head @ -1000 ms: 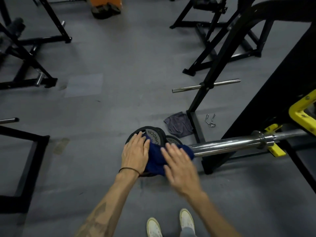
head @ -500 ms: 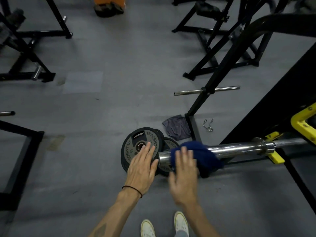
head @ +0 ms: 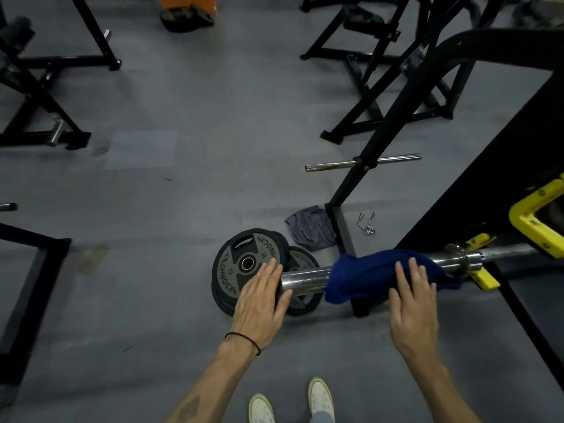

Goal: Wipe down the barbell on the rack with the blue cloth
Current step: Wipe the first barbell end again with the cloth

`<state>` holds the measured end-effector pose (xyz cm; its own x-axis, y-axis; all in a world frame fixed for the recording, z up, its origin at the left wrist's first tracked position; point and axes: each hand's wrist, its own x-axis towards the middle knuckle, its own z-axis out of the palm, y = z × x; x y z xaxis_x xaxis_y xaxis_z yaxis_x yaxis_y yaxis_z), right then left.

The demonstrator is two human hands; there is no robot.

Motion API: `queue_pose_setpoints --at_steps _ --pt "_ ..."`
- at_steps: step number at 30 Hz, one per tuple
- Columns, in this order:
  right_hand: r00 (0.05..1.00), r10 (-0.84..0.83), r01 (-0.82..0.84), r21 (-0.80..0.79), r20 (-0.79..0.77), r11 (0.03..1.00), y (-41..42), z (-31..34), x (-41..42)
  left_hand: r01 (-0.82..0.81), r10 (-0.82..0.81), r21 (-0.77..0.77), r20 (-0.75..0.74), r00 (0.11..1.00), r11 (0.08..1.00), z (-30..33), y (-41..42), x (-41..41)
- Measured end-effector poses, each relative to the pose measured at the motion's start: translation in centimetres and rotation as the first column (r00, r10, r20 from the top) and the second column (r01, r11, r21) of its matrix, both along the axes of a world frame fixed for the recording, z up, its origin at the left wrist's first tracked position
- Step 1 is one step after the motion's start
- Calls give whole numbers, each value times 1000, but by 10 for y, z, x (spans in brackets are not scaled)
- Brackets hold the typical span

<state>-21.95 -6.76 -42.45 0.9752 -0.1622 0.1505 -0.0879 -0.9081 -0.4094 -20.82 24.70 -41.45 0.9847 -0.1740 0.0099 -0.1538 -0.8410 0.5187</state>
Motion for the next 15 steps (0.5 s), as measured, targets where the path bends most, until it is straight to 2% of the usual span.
queue_pose_setpoints --at_steps 2,4,6,8,9,12,15 --pt "993 -119 117 92 18 989 30 -3 -2 -21 21 -17 -14 1000 1000 -1 -5 0" --pt "992 -116 107 156 47 982 71 -2 -3 -36 35 -21 -25 999 999 -2 -7 1" --pt "995 71 -78 115 64 990 112 3 -7 -32 32 -11 -18 999 999 -4 -6 6" --pt "949 306 -310 46 78 950 142 4 -16 -24 24 -3 -21 1000 1000 -7 -4 9" --pt "925 371 -375 45 79 926 152 2 -21 -25 25 -3 -36 999 1000 -8 -3 10" --pt "902 427 -430 40 61 902 149 -1 -25 -3 2 -15 -51 999 1000 -5 -1 14" --pt "828 559 -551 -125 47 825 104 0 -12 33 -33 19 -30 999 999 1 2 19"
